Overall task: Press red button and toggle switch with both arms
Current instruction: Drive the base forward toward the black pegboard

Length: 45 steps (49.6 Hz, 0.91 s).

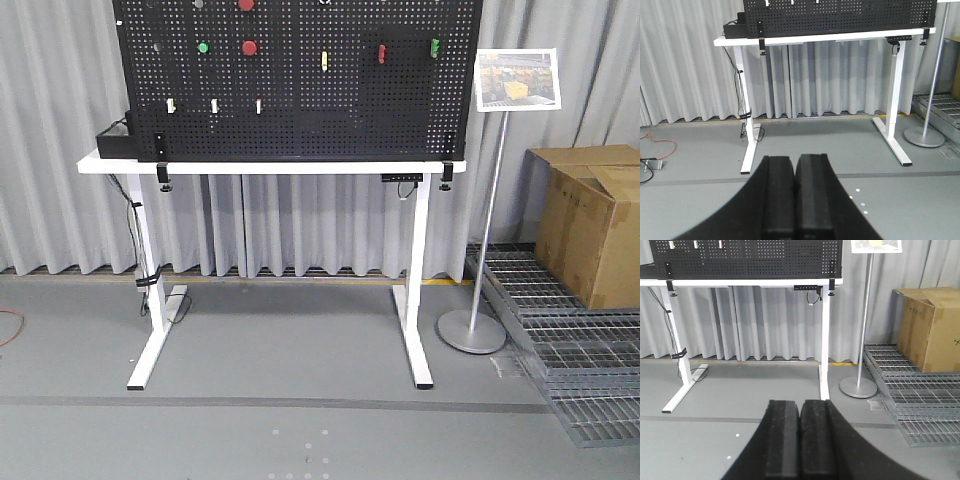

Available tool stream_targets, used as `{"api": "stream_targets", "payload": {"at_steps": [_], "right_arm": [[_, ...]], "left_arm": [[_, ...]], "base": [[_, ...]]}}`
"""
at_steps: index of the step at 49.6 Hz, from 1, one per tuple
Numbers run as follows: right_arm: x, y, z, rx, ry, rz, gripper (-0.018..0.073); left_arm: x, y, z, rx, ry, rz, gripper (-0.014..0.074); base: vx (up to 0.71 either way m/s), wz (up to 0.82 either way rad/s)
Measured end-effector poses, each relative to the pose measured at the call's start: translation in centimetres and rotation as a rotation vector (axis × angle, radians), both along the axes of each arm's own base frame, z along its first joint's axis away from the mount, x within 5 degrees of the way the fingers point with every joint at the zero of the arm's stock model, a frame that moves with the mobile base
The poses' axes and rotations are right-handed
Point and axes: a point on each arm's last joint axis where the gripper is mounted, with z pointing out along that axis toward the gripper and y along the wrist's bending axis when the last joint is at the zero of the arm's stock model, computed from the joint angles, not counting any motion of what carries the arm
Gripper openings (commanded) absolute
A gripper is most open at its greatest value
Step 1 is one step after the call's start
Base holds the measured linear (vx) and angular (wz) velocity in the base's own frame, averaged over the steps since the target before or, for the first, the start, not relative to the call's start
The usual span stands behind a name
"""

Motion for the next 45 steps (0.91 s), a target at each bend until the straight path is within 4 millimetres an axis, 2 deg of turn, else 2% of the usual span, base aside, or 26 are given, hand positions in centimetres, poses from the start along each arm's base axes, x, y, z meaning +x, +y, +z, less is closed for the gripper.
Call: {"api": "stream_targets", "payload": {"at_steps": [26,45], "right_arm": [[0.0,0.0,0.0,0.0,0.0,0.0,-0.0003],[0.0,0.0,0.0,0.0,0.0,0.0,-0.0003]], "left_arm": [[0.0,0.0,0.0,0.0,0.0,0.0,0.0001],[0.0,0.0,0.0,0.0,0.0,0.0,0.0001]], "base": [[0.03,-0.01],[0.19,0.06]]}}
